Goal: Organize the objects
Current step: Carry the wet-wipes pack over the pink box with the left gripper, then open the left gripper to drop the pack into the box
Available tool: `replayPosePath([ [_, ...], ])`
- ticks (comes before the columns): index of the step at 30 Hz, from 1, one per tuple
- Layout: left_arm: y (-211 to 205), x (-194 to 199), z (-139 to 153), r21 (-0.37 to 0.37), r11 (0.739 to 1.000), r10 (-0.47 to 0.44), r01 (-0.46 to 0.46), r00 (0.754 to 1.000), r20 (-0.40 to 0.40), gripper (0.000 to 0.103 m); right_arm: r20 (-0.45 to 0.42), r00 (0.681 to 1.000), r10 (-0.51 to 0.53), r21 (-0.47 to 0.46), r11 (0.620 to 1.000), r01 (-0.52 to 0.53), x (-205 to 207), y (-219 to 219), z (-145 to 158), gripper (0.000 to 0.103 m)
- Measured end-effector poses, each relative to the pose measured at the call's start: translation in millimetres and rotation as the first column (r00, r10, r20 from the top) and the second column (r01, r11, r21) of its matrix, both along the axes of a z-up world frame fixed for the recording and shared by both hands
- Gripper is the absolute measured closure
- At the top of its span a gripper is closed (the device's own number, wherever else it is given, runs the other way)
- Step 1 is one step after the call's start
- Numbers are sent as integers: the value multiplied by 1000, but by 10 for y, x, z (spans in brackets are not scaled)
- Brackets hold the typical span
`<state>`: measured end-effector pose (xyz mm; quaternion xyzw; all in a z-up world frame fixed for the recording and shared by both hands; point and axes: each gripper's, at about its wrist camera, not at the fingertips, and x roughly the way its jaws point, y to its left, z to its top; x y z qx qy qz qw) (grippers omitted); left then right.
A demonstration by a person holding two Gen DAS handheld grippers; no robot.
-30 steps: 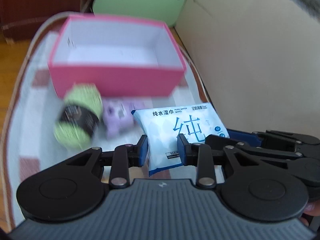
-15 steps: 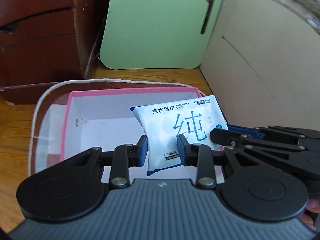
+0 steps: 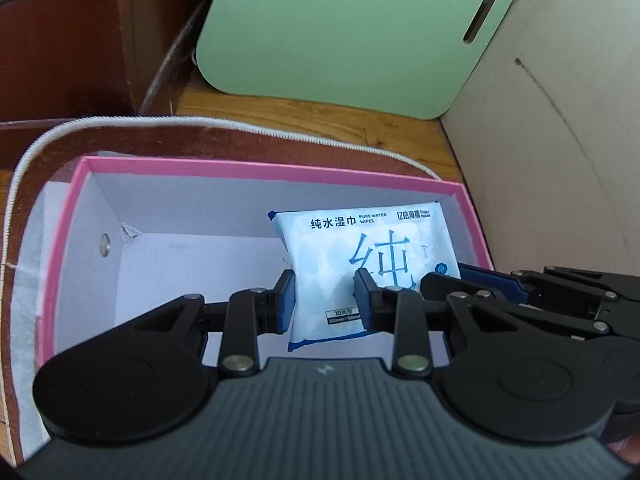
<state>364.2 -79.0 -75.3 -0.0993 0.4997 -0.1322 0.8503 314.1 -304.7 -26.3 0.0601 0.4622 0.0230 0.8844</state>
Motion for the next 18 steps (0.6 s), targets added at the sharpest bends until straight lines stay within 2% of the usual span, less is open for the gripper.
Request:
replayPosePath([
  [6, -76, 90, -199, 13, 1000, -9, 9, 1000, -23, 77, -54, 998, -33, -52, 998, 31, 145, -3, -162, 82],
  [10, -32, 117, -317, -6, 999, 36, -36, 999, -40, 77, -52, 998, -41, -83, 996, 36, 186, 13, -248, 82],
  [13, -35, 118, -339, 33, 997, 63, -63, 998, 1, 77, -45, 998, -35, -102, 994, 30, 192, 24, -286, 81],
  [14, -30, 113, -328, 44, 996, 77, -77, 997, 8, 77, -25, 999, -41, -116, 993, 38, 187, 30, -284, 78],
  [15, -37, 109, -311, 62, 996, 69, -68, 998, 0, 77, -4, 999, -47, -136, 990, 46, 164, 33, -269, 66],
  [17, -63, 53, -245, 102, 995, 18, -17, 1000, -6, 75, 11, 998, -63, -151, 986, 64, 102, 11, -230, 64],
  [18, -71, 1, -195, 130, 991, -5, 5, 1000, -1, 73, 7, 998, -69, -129, 989, 70, 61, -22, -210, 64],
])
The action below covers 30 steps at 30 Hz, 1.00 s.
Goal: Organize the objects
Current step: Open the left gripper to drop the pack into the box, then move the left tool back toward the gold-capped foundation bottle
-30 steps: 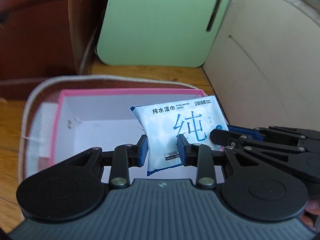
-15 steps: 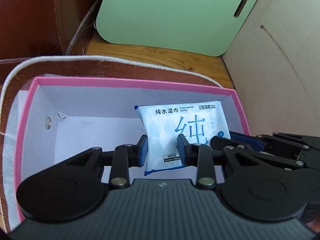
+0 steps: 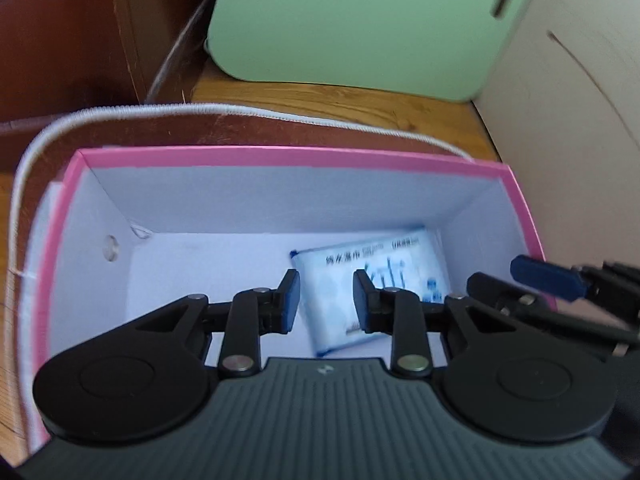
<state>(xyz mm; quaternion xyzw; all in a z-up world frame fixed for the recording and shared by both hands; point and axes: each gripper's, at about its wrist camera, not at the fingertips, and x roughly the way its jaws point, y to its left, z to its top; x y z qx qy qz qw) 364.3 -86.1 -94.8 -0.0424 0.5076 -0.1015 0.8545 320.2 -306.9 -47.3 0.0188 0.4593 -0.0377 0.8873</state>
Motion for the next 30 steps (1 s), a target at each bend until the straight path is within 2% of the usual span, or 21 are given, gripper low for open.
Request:
replayPosePath([
  [3, 30, -191, 191, 52, 998, -40, 39, 999, 23, 72, -3, 1000, -22, 126, 992, 22, -158, -146, 74, 64],
  [7, 183, -409, 441, -12, 998, -56, 56, 998, -3, 67, -9, 999, -47, 287, 957, 47, -397, -287, 214, 64],
  [9, 232, -528, 585, -4, 997, -76, 76, 997, -1, 66, -14, 999, -38, 333, 942, 40, -495, -287, 306, 64],
  [14, 281, -867, 947, 55, 989, -139, 138, 990, 7, 62, -5, 1000, 2, 336, 942, -1, -778, -134, 657, 62],
  [17, 326, -1079, 1162, 63, 985, -160, 159, 987, 9, 61, 21, 999, 36, 341, 939, -41, -972, -9, 848, 57],
  [21, 319, -1423, 1378, 116, 968, -229, 223, 972, 44, 53, 48, 995, 85, 331, 939, -96, -1291, 157, 1049, 53],
  [24, 331, -1682, 1441, 143, 958, -260, 250, 964, 56, 50, 57, 992, 115, 362, 923, -128, -1552, 232, 1110, 53],
  [30, 485, -2090, 1407, 92, 959, -273, 269, 961, 32, 49, 52, 986, 161, 382, 909, -169, -2084, 395, 1065, 52],
])
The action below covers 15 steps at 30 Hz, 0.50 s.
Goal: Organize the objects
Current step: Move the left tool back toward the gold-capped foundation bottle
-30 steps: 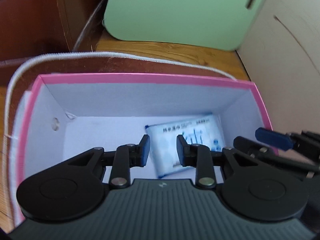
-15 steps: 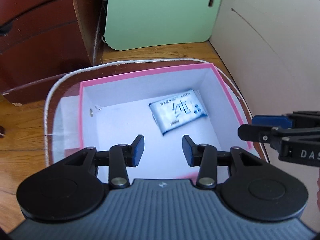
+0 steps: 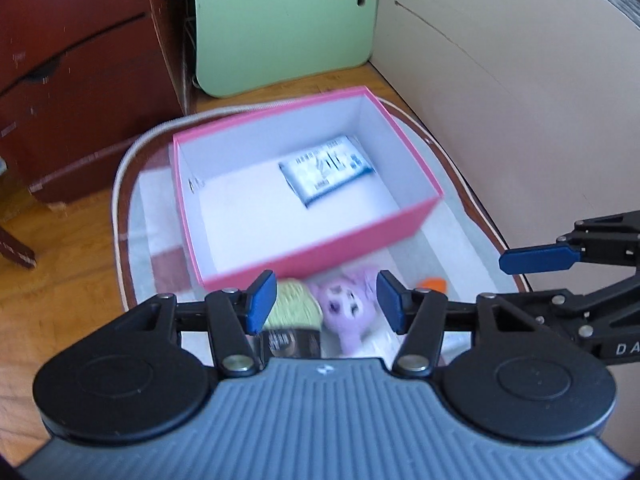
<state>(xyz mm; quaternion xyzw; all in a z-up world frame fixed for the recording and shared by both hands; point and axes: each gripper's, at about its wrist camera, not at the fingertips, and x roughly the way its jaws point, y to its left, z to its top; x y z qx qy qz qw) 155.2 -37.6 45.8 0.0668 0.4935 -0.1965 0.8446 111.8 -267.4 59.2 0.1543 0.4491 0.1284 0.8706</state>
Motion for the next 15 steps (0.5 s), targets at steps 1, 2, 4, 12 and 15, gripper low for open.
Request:
replayPosePath([
  [1, 21, -71, -20, -2, 1000, -10, 10, 1000, -1, 49, 0, 1000, 6, 0, 1000, -6, -87, 25, -21, 51],
  [2, 30, -136, -49, 2, 1000, -24, 24, 1000, -3, 49, -4, 1000, 13, 1, 1000, -13, -164, 51, -59, 51],
  [4, 59, -253, -113, 8, 999, -42, 42, 999, -1, 49, -11, 999, 36, 14, 999, -36, -297, 98, -141, 50],
  [12, 191, -585, -587, -1, 998, -60, 60, 997, -54, 49, 41, 988, 149, 82, 985, -151, -694, 346, -473, 36],
  [15, 215, -664, -774, -23, 998, -65, 64, 995, -79, 49, -4, 987, 158, 69, 985, -157, -742, 448, -674, 36],
])
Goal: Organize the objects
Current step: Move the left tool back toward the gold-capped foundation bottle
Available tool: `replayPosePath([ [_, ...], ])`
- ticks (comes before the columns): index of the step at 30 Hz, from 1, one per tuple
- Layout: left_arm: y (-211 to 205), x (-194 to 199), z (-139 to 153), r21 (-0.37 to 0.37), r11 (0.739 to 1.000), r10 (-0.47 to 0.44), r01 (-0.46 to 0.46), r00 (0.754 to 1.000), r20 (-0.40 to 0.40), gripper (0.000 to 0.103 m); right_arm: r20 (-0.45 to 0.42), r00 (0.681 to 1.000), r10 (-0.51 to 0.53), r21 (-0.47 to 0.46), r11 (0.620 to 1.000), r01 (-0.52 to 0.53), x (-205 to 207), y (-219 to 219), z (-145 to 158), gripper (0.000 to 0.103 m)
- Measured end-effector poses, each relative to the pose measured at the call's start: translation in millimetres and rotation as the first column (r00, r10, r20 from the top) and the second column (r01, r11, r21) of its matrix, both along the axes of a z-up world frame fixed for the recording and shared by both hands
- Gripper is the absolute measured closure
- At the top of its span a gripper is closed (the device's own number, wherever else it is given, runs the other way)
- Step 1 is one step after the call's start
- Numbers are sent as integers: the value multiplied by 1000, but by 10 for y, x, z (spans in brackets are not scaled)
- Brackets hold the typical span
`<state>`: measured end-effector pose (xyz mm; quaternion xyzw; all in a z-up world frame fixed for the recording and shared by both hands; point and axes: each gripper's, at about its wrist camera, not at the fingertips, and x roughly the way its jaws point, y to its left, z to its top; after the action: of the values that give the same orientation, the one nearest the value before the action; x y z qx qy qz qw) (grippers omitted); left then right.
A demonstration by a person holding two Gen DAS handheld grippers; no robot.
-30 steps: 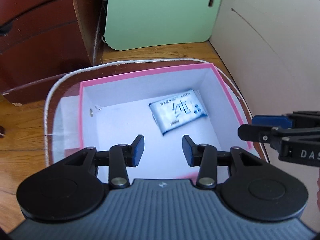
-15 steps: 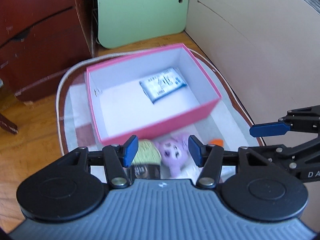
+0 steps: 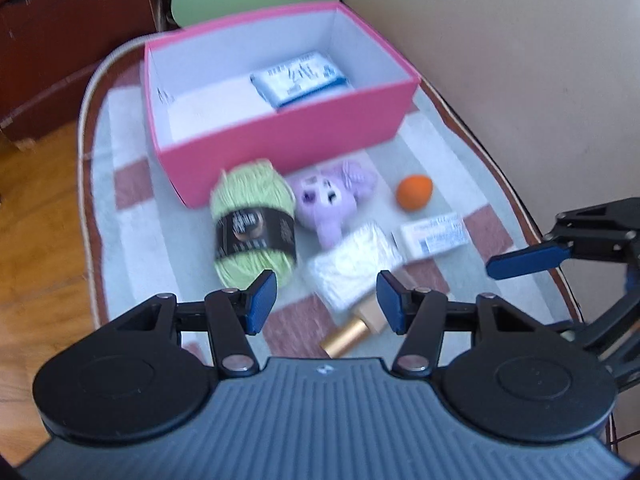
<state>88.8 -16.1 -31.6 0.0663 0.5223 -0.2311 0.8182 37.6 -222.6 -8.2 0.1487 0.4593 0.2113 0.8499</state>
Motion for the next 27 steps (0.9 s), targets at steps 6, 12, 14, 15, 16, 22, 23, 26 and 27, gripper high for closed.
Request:
replayPosePath([
  [6, 26, -147, -429, -57, 998, 37, -40, 998, -59, 49, -99, 995, 23, -53, 998, -29, -77, 187, -431, 36],
  [12, -21, -195, -744, -60, 997, 50, -55, 996, -80, 50, -120, 992, -30, -66, 998, 23, -151, 279, -723, 36],
  [14, -46, -195, -799, -43, 998, 46, -49, 996, -72, 50, -125, 991, -50, -64, 997, 43, -153, 303, -800, 36],
  [15, -60, -196, -821, -38, 999, 36, -39, 997, -67, 50, -119, 991, -60, -62, 997, 53, -160, 315, -815, 36],
  [16, -72, -197, -847, -37, 999, 28, -31, 997, -66, 49, -114, 991, -65, -63, 996, 58, -169, 328, -836, 36],
  [22, -137, -176, -1033, -61, 997, 34, -43, 990, -133, 52, -102, 992, -77, -81, 994, 69, -175, 391, -956, 36],
  [23, -150, -193, -1042, -73, 996, 31, -42, 989, -143, 52, -104, 991, -82, -87, 994, 73, -172, 390, -974, 36],
  [26, -195, -251, -1048, -142, 989, 9, -38, 980, -201, 59, -104, 990, -92, -99, 992, 82, -171, 368, -1006, 36],
  [27, -222, -271, -1046, -158, 987, -1, -34, 976, -217, 63, -105, 990, -93, -100, 992, 83, -170, 357, -1010, 36],
])
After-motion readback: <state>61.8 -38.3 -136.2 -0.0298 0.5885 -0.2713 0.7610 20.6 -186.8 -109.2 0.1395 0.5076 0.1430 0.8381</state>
